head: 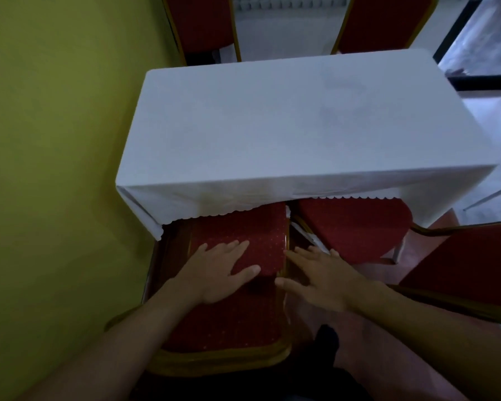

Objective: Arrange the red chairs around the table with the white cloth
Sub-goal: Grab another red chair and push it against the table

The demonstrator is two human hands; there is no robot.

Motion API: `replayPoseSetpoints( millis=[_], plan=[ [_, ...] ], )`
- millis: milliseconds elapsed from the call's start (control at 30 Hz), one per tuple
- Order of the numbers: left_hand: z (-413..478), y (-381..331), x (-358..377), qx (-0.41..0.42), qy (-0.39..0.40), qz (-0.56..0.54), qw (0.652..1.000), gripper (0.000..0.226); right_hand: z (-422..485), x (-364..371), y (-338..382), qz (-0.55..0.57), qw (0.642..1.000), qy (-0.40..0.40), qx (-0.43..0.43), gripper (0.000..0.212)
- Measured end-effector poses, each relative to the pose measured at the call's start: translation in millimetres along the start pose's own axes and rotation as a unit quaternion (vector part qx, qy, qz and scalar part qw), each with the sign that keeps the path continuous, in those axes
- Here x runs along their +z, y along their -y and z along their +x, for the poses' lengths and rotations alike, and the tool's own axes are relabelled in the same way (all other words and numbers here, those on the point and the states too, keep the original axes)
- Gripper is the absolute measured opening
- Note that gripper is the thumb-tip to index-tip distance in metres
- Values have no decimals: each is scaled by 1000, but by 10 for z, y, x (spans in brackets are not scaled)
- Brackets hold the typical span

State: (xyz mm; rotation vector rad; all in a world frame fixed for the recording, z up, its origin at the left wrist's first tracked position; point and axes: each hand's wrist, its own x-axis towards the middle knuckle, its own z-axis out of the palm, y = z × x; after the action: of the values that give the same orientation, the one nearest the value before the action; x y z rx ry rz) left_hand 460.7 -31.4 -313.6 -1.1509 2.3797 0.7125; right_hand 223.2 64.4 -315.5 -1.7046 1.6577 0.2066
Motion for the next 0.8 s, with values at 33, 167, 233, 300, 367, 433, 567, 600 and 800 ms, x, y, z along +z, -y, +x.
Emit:
replayPoseSetpoints(
  millis=[33, 167, 233, 300, 367, 433, 567, 600, 800],
  plan=[
    [92, -159, -50, -9, -14, -6, 1000, 83, -19, -94, -142, -1, 1000, -5, 2, 101],
    [385, -805, -175, -30, -49, -18, 998, 80, -172, -425, -661, -26, 999, -19, 13, 99],
    [475, -1087, -211, -33, -60, -28, 997, 80, -279, -541, -864, -47, 999, -23, 12, 97],
    [525, -1334, -217, -34, -66, -38, 997, 79, -397, -606, -1040, -52, 998, -26, 9, 96],
    [561, -1527, -214, -31, -66, -46, 996, 80, -493, -638, -1193, -48, 998, -31, 9, 95],
    [582, -1656, -206, -27, -60, -47, 997, 80, -557, -650, -1298, -46, 998, -34, 10, 95],
    [648, -1870, -231, -8, -57, -45, 997, 79, -679, -611, -1509, -30, 998, -54, 27, 96],
    [668, -1908, -245, 0, -57, -45, 997, 79, -720, -597, -1544, -20, 998, -58, 34, 96],
    [774, -2194, -198, 45, -47, -72, 995, 80, -1000, -553, -1722, 5, 996, -69, 65, 93]
  ],
)
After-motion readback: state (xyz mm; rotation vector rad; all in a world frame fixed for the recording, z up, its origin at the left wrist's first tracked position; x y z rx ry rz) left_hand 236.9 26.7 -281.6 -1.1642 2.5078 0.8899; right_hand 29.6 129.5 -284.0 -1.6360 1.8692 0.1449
